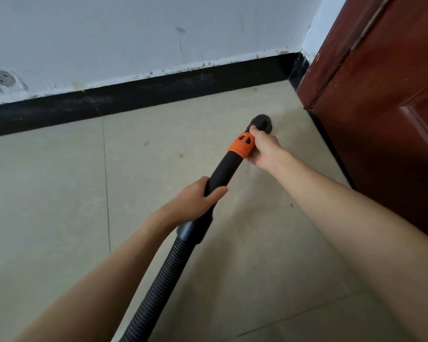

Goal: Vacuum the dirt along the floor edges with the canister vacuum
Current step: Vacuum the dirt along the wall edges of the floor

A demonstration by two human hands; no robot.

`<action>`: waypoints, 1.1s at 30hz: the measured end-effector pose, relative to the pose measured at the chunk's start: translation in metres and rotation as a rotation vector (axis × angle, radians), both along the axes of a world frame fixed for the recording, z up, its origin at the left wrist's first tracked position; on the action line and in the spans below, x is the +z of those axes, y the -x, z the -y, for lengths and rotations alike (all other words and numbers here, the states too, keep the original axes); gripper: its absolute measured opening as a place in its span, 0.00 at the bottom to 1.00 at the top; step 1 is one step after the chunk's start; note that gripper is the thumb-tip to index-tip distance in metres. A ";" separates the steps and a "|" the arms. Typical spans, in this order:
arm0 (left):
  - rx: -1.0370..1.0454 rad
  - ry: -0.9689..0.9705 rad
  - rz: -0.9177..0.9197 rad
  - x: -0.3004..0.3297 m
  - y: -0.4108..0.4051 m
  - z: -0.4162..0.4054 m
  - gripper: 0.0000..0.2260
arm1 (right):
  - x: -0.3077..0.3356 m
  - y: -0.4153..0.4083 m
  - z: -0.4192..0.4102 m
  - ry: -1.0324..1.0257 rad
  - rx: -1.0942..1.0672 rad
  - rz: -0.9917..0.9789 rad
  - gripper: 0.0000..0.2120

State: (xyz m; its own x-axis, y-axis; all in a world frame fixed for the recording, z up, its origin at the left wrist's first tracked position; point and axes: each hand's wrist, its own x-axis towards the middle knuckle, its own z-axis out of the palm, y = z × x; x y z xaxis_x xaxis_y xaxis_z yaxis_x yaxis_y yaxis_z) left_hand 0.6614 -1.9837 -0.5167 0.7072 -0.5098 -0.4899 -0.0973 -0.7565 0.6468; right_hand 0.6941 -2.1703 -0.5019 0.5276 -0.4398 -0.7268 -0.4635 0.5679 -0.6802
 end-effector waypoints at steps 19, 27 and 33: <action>-0.104 -0.045 0.305 -0.009 -0.090 0.120 0.18 | -0.004 -0.056 0.048 0.245 -0.055 -0.055 0.17; -0.095 -0.112 0.381 -0.015 -0.122 0.107 0.18 | -0.012 -0.082 0.043 0.122 -0.078 -0.001 0.15; 0.007 -0.109 0.357 -0.014 -0.111 0.053 0.16 | -0.016 -0.080 -0.007 0.062 -0.031 -0.011 0.14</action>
State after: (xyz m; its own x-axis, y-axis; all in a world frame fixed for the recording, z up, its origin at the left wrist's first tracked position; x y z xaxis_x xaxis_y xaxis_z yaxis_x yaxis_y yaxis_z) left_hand 0.7727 -2.0366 -0.5305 0.8466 -0.4630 -0.2624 -0.2971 -0.8202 0.4889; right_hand 0.7740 -2.1634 -0.5177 0.5053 -0.5002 -0.7032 -0.4538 0.5391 -0.7096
